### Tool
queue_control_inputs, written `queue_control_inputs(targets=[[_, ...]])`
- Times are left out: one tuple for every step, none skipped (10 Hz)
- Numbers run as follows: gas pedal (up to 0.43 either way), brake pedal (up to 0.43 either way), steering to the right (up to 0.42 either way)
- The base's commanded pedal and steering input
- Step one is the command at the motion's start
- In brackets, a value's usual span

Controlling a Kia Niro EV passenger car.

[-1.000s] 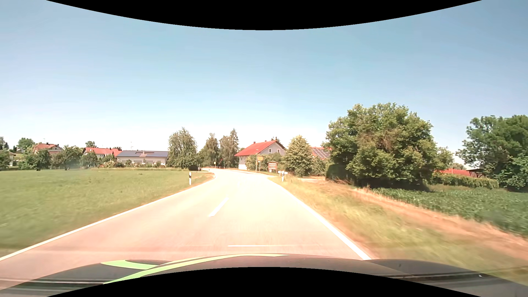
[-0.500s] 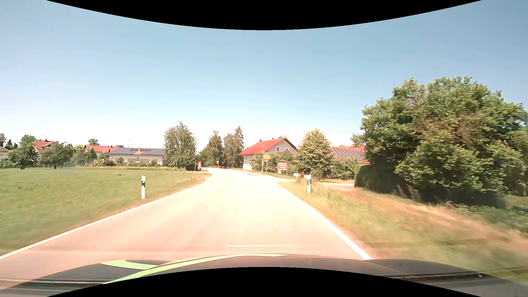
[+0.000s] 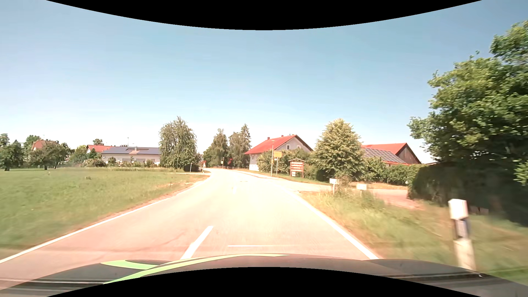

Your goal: Follow the waypoints while adhering to traffic rules and regulations

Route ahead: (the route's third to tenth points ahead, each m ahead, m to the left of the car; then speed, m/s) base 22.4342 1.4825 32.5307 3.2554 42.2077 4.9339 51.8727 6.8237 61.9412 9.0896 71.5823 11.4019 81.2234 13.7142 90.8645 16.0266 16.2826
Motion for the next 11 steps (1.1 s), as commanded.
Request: queue_control_inputs(targets=[[0.000, 0.262, -0.022], [0.000, 0.268, -0.022], [0.000, 0.262, -0.023], [0.000, 0.262, -0.025], [0.000, 0.262, -0.025], [0.000, 0.268, -0.024], [0.000, 0.268, -0.024], [0.000, 0.268, -0.024], [0.000, 0.268, -0.026], [0.000, 0.268, -0.027], [0.000, 0.268, -0.026]])
